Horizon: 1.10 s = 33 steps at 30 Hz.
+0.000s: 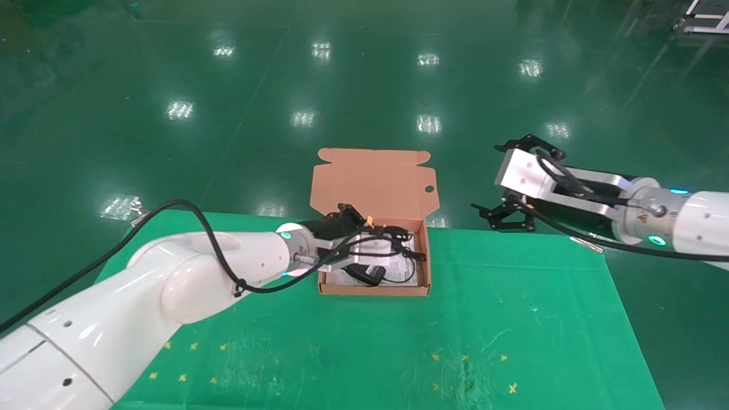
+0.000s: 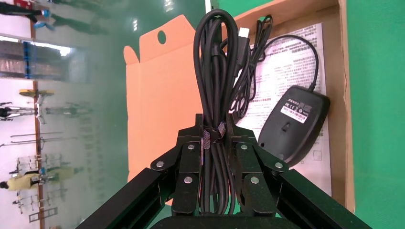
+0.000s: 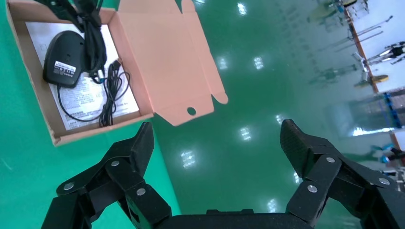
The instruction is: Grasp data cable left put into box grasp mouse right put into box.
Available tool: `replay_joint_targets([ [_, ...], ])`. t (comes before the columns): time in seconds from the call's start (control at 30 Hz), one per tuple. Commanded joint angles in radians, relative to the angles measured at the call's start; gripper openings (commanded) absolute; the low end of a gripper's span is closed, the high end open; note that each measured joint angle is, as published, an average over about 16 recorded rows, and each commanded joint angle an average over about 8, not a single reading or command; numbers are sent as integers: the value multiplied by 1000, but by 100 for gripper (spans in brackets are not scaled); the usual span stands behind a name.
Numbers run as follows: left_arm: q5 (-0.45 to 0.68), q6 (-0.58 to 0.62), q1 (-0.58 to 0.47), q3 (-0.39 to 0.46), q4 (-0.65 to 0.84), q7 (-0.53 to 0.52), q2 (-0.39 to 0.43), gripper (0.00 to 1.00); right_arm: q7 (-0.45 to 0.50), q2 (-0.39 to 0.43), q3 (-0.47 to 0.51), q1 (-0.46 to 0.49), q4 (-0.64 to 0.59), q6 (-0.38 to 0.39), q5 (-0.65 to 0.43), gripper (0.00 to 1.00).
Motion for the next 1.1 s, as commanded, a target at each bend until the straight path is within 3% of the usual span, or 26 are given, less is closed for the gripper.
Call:
replay_joint_targets([
  [0.03,-28,-22,-6,31,13,11,2,18,50,24,-4,-3,45,7,-27,100],
  [0.23,-82,-40,-19,71,28,-3,9,93,103,43,-11,-4,92,11,-72,100],
  [0.27,-87,-42,-20,74,29,-5,9,100,106,45,-12,-5,96,11,-76,100],
  [0.73,-82,-43,-19,64,10,-3,-6,100,97,37,-10,-3,80,12,-66,100],
  [1.1,-94,-127,-81,48,-24,-41,-30,100,76,48,22,47,92,32,-59,100],
])
